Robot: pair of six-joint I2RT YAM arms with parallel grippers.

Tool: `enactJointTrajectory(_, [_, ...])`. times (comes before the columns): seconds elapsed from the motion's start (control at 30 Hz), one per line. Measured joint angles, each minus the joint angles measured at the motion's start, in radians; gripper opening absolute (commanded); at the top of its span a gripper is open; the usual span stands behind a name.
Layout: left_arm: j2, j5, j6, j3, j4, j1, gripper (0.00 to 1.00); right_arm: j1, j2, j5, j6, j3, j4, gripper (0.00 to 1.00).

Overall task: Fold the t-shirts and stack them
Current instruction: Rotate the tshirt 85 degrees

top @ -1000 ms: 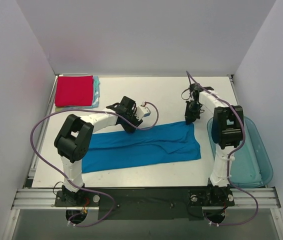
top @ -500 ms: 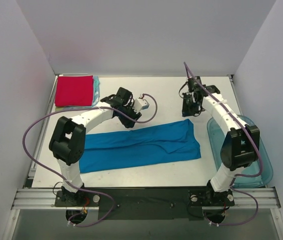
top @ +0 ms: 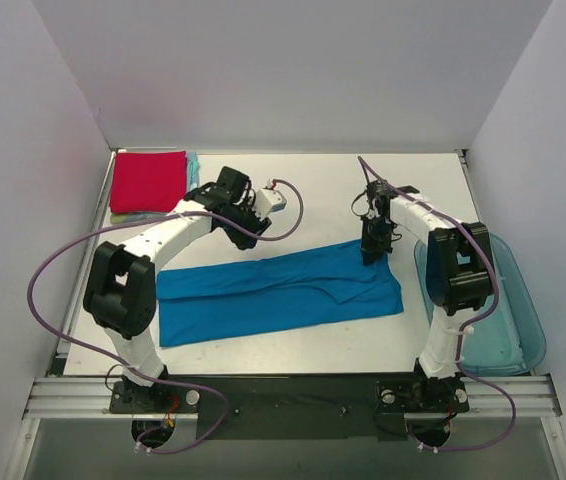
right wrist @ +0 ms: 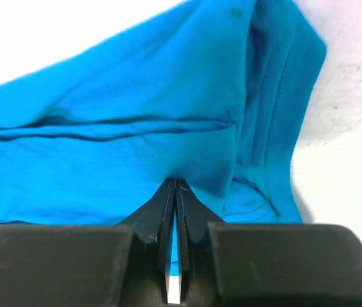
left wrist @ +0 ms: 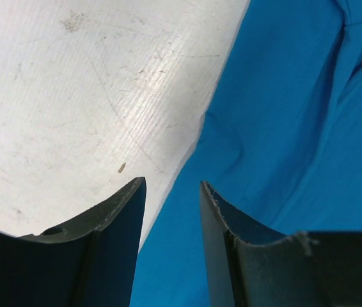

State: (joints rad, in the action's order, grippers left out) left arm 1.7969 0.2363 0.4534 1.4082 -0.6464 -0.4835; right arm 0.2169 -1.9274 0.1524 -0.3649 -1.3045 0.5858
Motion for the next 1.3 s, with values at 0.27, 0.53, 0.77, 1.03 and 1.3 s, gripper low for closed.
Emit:
enactJointTrajectory(0.27, [-0.028, -0.010, 0.043, -0.001, -0.033, 0.066, 0.50, 0.028, 0.092, -0.086, 0.031, -0.110, 0.044, 0.00])
enactJointTrajectory(0.53, [-0.114, -0.035, 0.094, -0.081, -0.069, 0.234, 0.50, 0.084, 0.360, -0.131, -0.018, 0.152, 0.072, 0.00])
enactJointTrajectory(0.77, [-0.133, -0.069, 0.099, -0.143, -0.085, 0.307, 0.50, 0.078, 0.068, -0.118, -0.013, 0.140, 0.100, 0.00])
enactJointTrajectory(1.03, [-0.179, -0.069, 0.111, -0.154, -0.115, 0.341, 0.50, -0.004, -0.354, -0.060, 0.052, -0.518, 0.317, 0.00])
enactJointTrajectory(1.3, [-0.211, -0.053, 0.136, -0.212, -0.140, 0.360, 0.50, -0.085, -0.705, 0.109, -0.003, -1.162, 0.286, 0.00])
